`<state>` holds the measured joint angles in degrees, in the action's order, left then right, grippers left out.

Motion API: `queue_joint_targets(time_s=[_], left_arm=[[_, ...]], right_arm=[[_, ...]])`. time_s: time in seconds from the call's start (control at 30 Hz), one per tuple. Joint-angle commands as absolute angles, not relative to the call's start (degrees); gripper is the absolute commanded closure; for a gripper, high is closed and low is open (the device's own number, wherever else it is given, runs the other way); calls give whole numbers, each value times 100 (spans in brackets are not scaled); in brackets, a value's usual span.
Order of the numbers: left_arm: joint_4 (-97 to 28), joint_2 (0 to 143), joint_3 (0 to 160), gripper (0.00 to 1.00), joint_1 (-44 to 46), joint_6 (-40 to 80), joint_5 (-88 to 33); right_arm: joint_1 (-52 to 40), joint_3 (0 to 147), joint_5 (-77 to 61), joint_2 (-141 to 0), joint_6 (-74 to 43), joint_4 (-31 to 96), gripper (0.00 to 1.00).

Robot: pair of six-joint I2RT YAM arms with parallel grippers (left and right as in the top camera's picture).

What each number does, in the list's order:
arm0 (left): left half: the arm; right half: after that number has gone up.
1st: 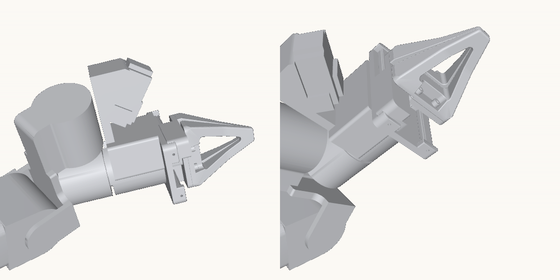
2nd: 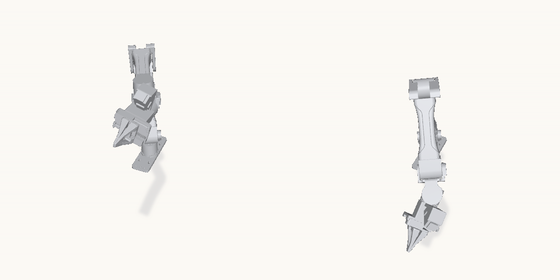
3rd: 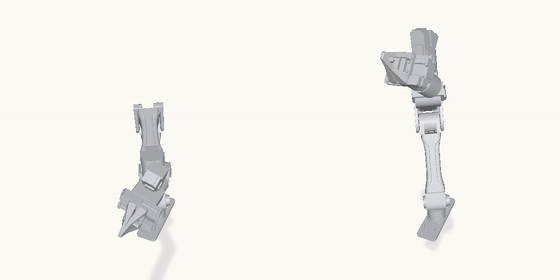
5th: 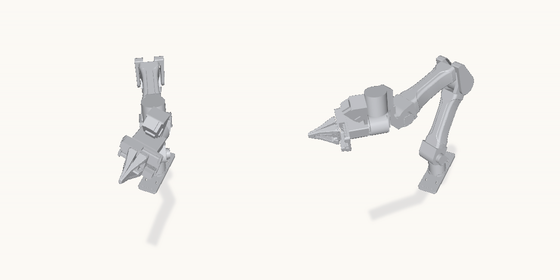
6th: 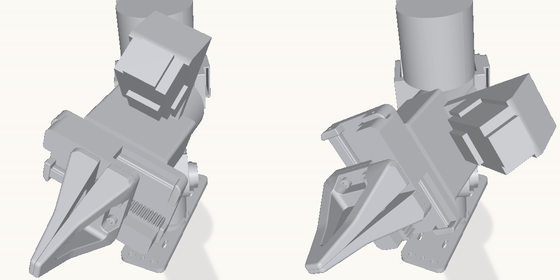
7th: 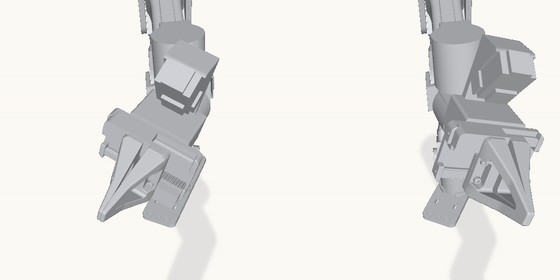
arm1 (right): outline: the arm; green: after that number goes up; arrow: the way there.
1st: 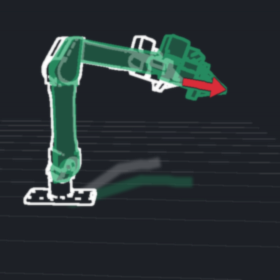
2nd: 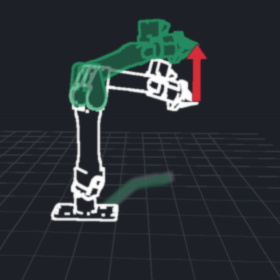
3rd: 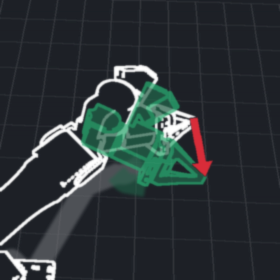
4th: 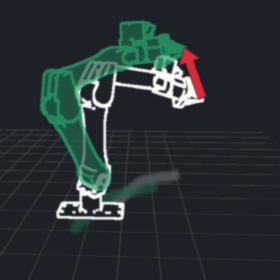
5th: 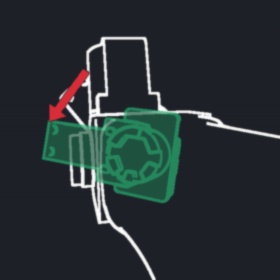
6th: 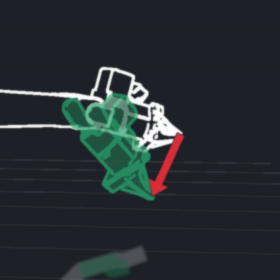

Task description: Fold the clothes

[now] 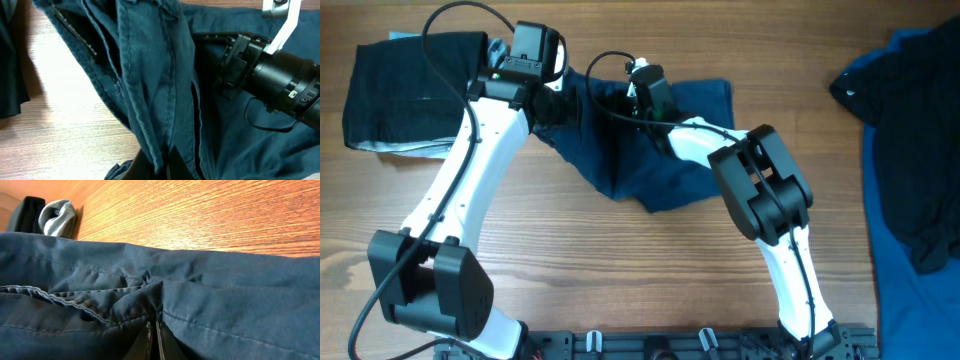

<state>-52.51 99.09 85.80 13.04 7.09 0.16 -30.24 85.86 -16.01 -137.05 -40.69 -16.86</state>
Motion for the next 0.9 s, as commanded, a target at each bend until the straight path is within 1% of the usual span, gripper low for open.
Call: queue_joint_targets(time_s=[0.0, 0.07, 0.13, 0.2, 0.23, 0.33, 0.4, 0.57, 0.7, 0.8, 0.87], left_arm=[[-5242, 9706, 8702, 96, 1330, 615, 12], [-5242, 9706, 8702, 96, 1330, 593, 12], [-5238, 9706, 8702, 96, 1330, 440, 10], [-5229, 9706, 8702, 96, 1330, 379, 8], [-5218, 9706, 8702, 96, 1341, 357, 8], [-5218, 9706, 8702, 96, 1417, 268, 10], [-5216, 9706, 8713, 96, 1564, 165, 38], [-5264, 9706, 8858, 96, 1946, 16, 163], [-5260, 9706, 8895, 96, 2342, -89, 268], [-5249, 9708, 8895, 96, 2724, -89, 268], [-5183, 9708, 8895, 96, 2893, -84, 266]], right_arm=[[-2961, 8626, -1546, -13670, -4040, -1684, 96], [-2829, 8626, -1634, -13150, -3677, -1472, 96], [-2615, 8626, -1627, -12401, -3393, -635, 96], [-2355, 8626, -1599, -11679, -2626, 825, 95], [-2211, 8626, -1291, -11336, -2296, 1737, 96], [-1778, 8626, -191, -10884, -1802, 3852, 96], [-1494, 8412, 316, -10932, -1800, 4718, 96], [-1057, 7094, 366, -11041, -1949, 3907, 96], [-858, 6401, 211, -11041, -1859, 3208, 96], [-858, 6029, 204, -11041, -2309, 3022, 96], [-858, 6029, 25, -11041, -2305, 3002, 96]])
